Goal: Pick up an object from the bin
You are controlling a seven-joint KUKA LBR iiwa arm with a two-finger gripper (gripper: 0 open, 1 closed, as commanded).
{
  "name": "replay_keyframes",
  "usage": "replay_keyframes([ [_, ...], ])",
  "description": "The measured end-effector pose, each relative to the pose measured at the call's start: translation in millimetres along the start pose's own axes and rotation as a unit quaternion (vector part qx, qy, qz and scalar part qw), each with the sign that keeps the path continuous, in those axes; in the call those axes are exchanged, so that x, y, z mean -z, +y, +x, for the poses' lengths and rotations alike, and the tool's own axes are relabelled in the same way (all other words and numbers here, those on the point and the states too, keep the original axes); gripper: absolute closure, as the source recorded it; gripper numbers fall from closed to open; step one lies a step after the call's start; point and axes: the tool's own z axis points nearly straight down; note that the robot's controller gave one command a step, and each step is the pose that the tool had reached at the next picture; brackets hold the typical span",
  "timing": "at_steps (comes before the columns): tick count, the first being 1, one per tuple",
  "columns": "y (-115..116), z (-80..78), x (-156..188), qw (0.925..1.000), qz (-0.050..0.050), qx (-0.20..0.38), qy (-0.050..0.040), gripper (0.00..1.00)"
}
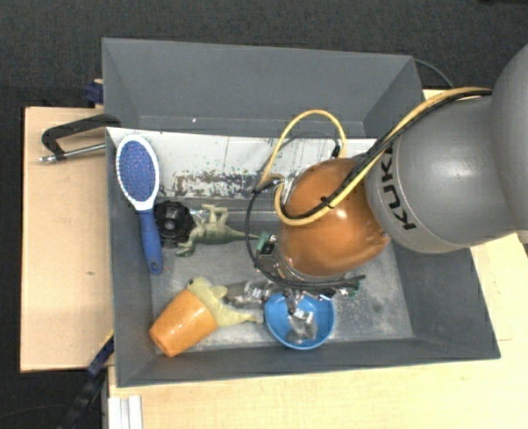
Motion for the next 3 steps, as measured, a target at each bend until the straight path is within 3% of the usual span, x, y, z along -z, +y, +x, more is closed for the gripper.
replay_keyframes([
  [1, -1, -0.9, 1, 1.0, 0.002, 0.0, -0.0021, 1.0],
  [2, -3, -3.7, 107, 1.0, 0.005, -0.001, -0.0043, 1.0],
  [3, -3, -5.8, 122, 1.0, 0.003, -0.002, -0.0026, 1.0],
])
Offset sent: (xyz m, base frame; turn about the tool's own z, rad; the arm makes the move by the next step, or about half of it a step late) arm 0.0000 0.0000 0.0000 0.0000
